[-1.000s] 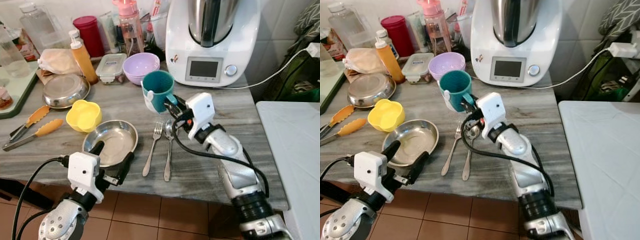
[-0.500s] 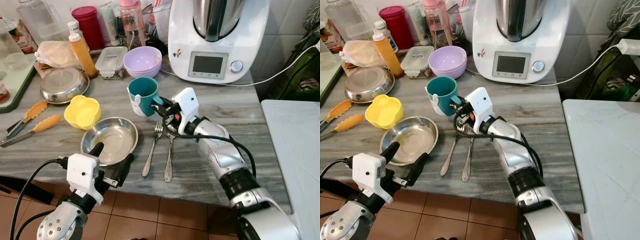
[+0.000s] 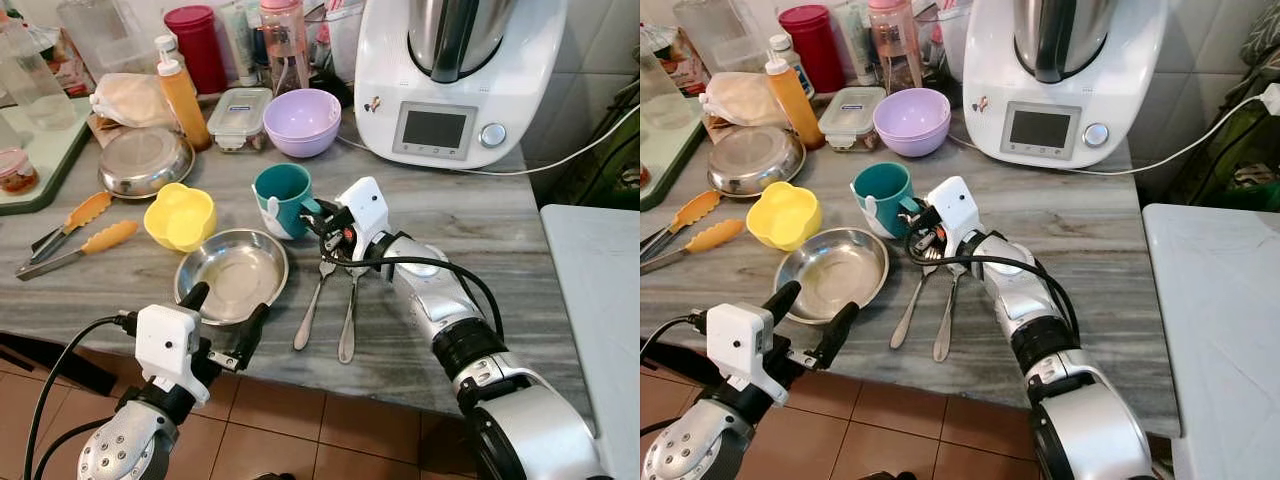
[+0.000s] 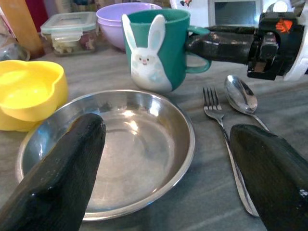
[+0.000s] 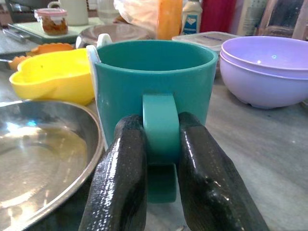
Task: Setting the table
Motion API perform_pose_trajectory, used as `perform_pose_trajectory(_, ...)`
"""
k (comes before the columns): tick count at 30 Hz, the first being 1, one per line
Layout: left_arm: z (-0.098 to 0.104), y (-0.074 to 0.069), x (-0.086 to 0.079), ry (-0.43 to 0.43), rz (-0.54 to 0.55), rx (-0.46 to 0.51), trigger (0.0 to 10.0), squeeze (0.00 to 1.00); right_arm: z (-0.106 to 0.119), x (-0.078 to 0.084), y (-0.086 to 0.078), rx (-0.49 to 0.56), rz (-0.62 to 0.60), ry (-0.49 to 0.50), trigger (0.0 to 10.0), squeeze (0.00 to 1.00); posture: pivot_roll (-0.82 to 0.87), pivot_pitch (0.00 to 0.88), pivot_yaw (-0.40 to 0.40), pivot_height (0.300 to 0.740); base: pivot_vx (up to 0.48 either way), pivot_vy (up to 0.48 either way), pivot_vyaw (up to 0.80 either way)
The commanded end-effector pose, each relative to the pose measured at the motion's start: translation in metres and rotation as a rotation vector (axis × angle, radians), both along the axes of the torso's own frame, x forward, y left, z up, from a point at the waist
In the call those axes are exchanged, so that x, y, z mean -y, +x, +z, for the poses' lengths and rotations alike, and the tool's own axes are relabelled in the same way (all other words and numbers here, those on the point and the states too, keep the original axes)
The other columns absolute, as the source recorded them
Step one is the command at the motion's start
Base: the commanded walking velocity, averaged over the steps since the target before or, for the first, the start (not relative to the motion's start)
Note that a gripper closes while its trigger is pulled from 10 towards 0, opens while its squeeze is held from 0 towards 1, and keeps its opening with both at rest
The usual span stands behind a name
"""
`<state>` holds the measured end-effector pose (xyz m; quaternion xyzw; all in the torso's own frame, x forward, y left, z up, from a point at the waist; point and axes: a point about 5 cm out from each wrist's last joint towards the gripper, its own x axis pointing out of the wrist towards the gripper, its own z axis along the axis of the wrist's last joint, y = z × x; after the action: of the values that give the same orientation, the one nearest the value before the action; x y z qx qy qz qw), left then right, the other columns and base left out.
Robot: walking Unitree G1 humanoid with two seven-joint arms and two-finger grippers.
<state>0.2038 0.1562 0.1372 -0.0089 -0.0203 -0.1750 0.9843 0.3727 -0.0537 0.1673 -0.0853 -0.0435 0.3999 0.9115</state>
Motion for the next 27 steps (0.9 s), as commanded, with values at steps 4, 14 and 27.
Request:
perform_pose_trajectory(4, -0.001, 0.0, 0.004, -0.003, -0.006, -0.002, 10.0, 0.0, 0.005, -0.002, 0.004, 0.036, -0.017, -0.018, 10.0, 0.0, -0.01, 0.152, 0.089, 0.74, 0.0, 0.0, 0.0)
perform_pose_trajectory(14, 0.001, 0.001, 0.005, -0.003, -0.006, 0.004, 10.0, 0.0, 0.007, -0.012, 0.005, 0.037, 0.001, 0.002, 10.0, 0.0, 0.0, 0.152, 0.091, 0.74, 0.0, 0.0, 0.0)
perform_pose_trajectory(27, -0.01, 0.007, 0.004, 0.002, 0.008, -0.008, 10.0, 0.0, 0.009, -0.021, 0.005, 0.051, 0.001, -0.009, 10.0, 0.0, 0.01, 0.152, 0.091, 0.74, 0.0, 0.0, 0.0)
